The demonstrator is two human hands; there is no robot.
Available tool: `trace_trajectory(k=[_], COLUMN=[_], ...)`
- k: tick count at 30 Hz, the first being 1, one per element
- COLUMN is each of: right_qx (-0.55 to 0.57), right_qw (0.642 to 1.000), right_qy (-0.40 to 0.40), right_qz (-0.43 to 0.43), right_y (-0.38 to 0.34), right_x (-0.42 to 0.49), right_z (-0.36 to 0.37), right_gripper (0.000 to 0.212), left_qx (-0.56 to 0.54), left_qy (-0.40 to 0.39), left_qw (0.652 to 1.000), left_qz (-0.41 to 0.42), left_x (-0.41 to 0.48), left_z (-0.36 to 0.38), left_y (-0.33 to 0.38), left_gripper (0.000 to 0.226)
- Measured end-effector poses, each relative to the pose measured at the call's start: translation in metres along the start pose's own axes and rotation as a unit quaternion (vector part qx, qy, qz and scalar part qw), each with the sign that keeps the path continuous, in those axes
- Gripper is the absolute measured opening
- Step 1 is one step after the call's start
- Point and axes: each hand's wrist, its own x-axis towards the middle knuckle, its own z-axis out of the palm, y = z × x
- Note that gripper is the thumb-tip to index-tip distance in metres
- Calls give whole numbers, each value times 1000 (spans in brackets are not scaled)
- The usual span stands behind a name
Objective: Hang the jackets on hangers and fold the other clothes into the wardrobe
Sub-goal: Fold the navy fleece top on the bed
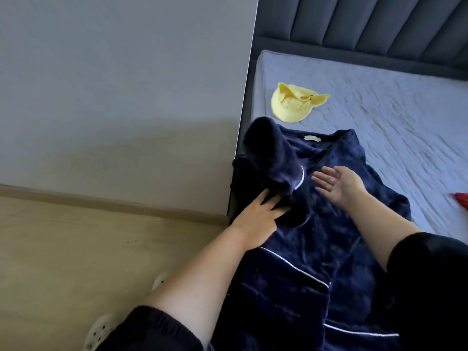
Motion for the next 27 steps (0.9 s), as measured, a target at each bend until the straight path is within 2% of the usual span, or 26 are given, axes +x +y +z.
trace_trajectory(k=[2, 3, 6, 8, 9, 11, 13, 14, 15, 16, 17, 18, 19, 20, 22, 25, 26, 27], right_qx=[-13, -20, -51, -132, -211, -374, -494, -582, -679, -768, -830, -863, -875, -881, -897, -943, -949, -951], right_qw=[999, 998, 997, 988, 971, 906, 824, 748, 649, 553, 489, 465, 459, 452, 420, 284, 262, 270], right_qy=[35, 48, 32, 17, 33, 100, 159, 183, 195, 182, 163, 150, 143, 138, 130, 95, 94, 96], right_qz=[-11, -23, -38, -72, -105, -172, -227, -262, -282, -268, -214, -130, -57, -10, 43, 147, 150, 112], right_y=[-5, -6, -7, -3, -1, 4, 8, 11, 15, 18, 20, 23, 25, 26, 23, 20, 19, 20], right_x=[0, 2, -5, -10, -10, -14, -20, -23, -23, -25, -25, -27, -26, -28, -37, -41, -41, -39], right_z=[-16, -19, -8, 3, 6, 10, 8, 4, -3, -11, -20, -29, -39, -47, -55, -54, -51, -48], right_gripper=[31, 29, 23, 40, 56, 77, 83, 79, 69, 57, 48, 47, 51, 57, 64, 42, 41, 41], left_qx=[-55, -78, -118, -188, -223, -287, -381, -442, -504, -559, -606, -645, -678, -702, -735, -773, -785, -799], left_qy=[-99, -111, -83, -34, -10, 10, -11, -23, -20, -13, -4, 5, 18, 31, 67, 134, 155, 174], left_qw=[993, 989, 985, 966, 948, 900, 822, 766, 704, 636, 562, 482, 407, 349, 264, 161, 136, 110], left_qz=[-32, -53, -94, -173, -225, -327, -424, -466, -500, -532, -563, -593, -612, -620, -621, -599, -584, -565], left_x=[-16, -21, -28, -31, -32, -30, -22, -17, -10, -4, 3, 9, 14, 17, 22, 25, 26, 28], left_z=[14, 16, 21, 20, 18, 11, 13, 16, 19, 21, 20, 17, 16, 14, 9, 2, -1, -5], left_y=[14, 16, 11, 8, 9, 13, 12, 10, 9, 8, 8, 8, 9, 10, 11, 11, 11, 12], left_gripper=[21, 22, 25, 24, 23, 23, 24, 24, 23, 22, 21, 22, 27, 32, 43, 50, 44, 36])
